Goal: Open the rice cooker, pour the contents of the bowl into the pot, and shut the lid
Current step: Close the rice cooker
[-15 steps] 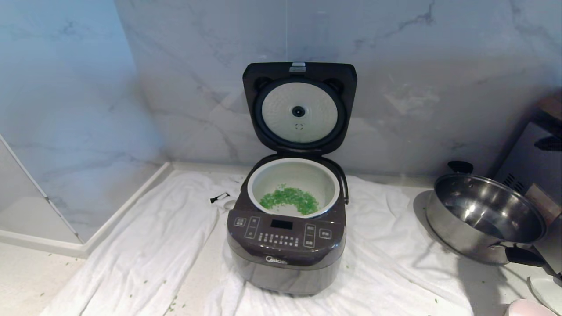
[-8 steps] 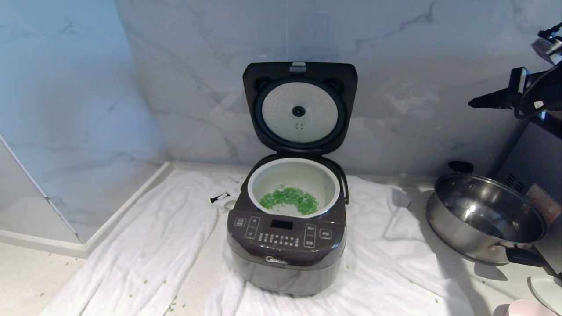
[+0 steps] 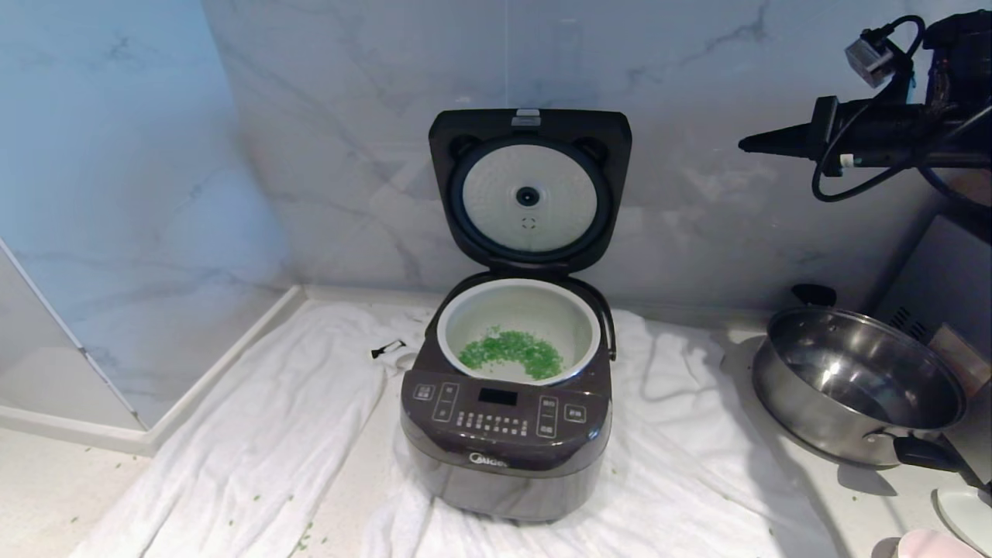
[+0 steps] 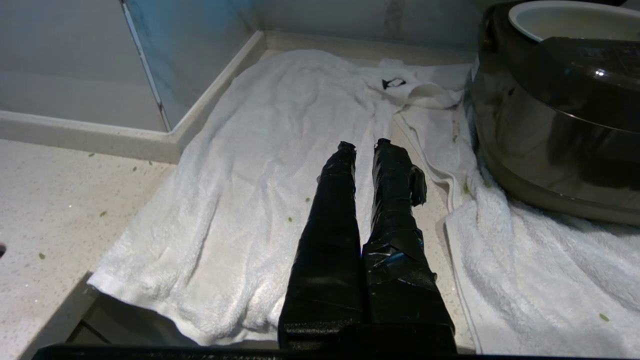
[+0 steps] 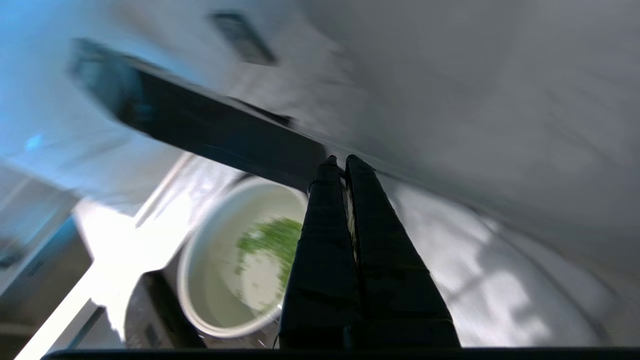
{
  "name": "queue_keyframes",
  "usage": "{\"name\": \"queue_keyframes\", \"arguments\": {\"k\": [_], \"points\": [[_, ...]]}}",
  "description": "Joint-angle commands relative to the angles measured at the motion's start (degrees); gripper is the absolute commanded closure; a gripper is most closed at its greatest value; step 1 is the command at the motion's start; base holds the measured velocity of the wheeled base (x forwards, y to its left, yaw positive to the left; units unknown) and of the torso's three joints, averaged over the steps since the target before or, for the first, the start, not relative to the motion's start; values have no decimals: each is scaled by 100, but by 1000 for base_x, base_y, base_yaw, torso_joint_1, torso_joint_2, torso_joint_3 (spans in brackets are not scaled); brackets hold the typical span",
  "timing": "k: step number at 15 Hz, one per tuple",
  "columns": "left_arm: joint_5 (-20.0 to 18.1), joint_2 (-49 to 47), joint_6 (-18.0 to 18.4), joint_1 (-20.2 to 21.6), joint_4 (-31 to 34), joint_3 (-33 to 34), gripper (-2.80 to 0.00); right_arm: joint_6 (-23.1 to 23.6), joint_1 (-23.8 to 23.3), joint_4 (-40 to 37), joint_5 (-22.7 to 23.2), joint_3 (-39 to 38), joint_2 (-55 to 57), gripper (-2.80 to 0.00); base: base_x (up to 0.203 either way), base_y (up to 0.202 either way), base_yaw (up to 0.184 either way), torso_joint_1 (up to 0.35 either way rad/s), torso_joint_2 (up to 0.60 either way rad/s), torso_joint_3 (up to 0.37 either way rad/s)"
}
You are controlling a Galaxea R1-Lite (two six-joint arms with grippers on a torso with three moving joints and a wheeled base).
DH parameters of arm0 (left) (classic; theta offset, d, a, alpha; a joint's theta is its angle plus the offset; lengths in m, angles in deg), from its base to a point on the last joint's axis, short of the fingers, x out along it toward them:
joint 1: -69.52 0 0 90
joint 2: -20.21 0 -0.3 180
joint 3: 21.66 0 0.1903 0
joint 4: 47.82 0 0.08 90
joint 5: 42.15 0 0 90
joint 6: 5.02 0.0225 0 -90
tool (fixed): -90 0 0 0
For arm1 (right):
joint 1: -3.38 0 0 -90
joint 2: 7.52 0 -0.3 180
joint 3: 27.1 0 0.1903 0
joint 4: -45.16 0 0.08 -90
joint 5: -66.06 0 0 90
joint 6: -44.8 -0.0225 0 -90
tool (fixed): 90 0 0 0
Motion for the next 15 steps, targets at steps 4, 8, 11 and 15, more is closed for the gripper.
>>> {"name": "queue_keyframes", "arguments": {"k": [4, 8, 11, 15], "points": [[2, -8, 0, 1, -2, 0, 0, -568, 399, 1737, 230, 29, 445, 0, 0, 0, 0, 0, 0, 0], [2, -8, 0, 1, -2, 0, 0, -1650, 442, 3201, 603, 67, 768, 0, 0, 0, 0, 0, 0, 0], [2, -8, 0, 1, -2, 0, 0, -1827, 546, 3701, 811, 79, 1069, 0, 0, 0, 0, 0, 0, 0], [2, -8, 0, 1, -2, 0, 0, -2247, 971, 4273, 936, 89, 1290, 0, 0, 0, 0, 0, 0, 0]]}}
